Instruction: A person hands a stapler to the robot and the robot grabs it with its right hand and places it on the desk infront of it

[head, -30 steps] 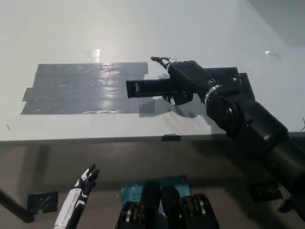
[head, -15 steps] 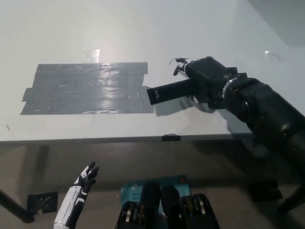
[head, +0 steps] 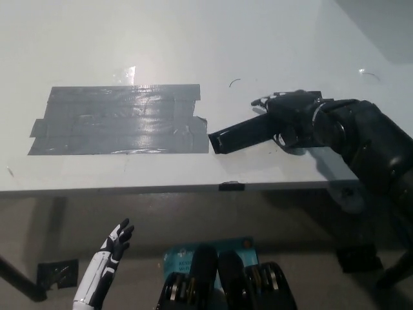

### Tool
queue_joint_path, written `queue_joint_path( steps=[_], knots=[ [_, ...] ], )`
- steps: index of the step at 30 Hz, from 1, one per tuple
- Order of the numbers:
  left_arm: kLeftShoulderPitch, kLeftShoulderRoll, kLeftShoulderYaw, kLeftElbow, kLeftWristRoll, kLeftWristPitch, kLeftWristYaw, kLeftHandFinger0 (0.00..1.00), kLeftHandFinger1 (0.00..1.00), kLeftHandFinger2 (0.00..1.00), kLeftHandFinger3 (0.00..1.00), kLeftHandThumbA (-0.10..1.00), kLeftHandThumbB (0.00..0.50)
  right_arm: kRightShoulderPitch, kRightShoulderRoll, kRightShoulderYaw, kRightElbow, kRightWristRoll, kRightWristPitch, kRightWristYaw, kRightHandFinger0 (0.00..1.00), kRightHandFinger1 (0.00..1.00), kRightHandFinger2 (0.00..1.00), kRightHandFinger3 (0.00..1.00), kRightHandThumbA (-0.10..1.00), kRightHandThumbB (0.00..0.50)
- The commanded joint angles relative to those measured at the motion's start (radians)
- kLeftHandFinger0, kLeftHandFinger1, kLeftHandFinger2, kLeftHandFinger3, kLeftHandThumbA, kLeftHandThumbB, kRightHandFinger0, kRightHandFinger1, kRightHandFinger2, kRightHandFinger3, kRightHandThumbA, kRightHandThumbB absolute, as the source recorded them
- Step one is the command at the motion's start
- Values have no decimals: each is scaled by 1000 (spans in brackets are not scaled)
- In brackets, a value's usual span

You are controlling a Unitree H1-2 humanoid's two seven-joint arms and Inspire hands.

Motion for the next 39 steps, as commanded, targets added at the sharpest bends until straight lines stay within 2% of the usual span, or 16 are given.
queue_joint_path(
  steps=[1, 9, 14, 17, 19, 21, 24, 25, 27, 31, 33, 38, 39],
  knots=[
    [-33, 21, 4, -26, -31, -17, -27, 1000, 1000, 1000, 1000, 1000, 500, -209, -32, 6, 33, 69, 128, 480, 1000, 1000, 1000, 1000, 389, 500],
    [-45, 20, 6, -32, -41, -4, -31, 1000, 1000, 1000, 1000, 1000, 500, -201, -58, -24, -21, 86, 154, 506, 1000, 1000, 1000, 1000, 415, 500],
    [-50, 25, 6, -31, -44, -9, -34, 1000, 1000, 1000, 1000, 1000, 500, -197, -96, -59, -136, 104, 185, 519, 1000, 1000, 1000, 1000, 471, 500],
    [-54, 26, 9, -31, -48, -5, -33, 1000, 1000, 1000, 1000, 1000, 500, -207, -115, -117, -208, 145, 213, 517, 1000, 1000, 1000, 1000, 448, 500],
    [-54, 26, 11, -32, -52, -3, -32, 1000, 1000, 1000, 1000, 1000, 500, -219, -128, -171, -255, 181, 226, 506, 1000, 1000, 1000, 1000, 550, 500],
    [-54, 27, 13, -35, -53, 1, -34, 1000, 1000, 1000, 1000, 1000, 500, -230, -132, -223, -294, 201, 263, 503, 1000, 1000, 1000, 1000, 565, 500],
    [-51, 27, 13, -31, -50, -5, -34, 1000, 1000, 1000, 1000, 1000, 500, -236, -144, -293, -373, 212, 249, 452, 1000, 1000, 1000, 1000, 610, 498],
    [-50, 28, 12, -32, -49, -6, -34, 1000, 1000, 1000, 1000, 1000, 500, -236, -157, -301, -401, 195, 213, 427, 1000, 1000, 1000, 1000, 771, 500],
    [-51, 30, 8, -31, -42, -11, -32, 1000, 1000, 1000, 1000, 1000, 500, -231, -168, -324, -431, 193, 186, 400, 1000, 1000, 1000, 1000, 827, 500],
    [-53, 29, 4, -36, -45, -6, -35, 1000, 1000, 1000, 1000, 1000, 500, -209, -156, -419, -498, 197, 254, 313, 1000, 1000, 1000, 1000, 809, 485],
    [-54, 28, 6, -37, -48, -2, -35, 1000, 1000, 1000, 1000, 1000, 500, -204, -156, -441, -518, 185, 248, 281, 1000, 1000, 1000, 1000, 844, 475],
    [-62, 22, 8, -38, -47, 5, -30, 1000, 1000, 1000, 1000, 1000, 500, -195, -167, -503, -561, 201, 224, 233, 1000, 1000, 1000, 1000, 876, 494],
    [-67, 23, 9, -36, -47, 2, -31, 1000, 1000, 1000, 1000, 1000, 500, -186, -174, -541, -612, 232, 232, 232, 1000, 1000, 1000, 1000, 848, 449]
  ],
)
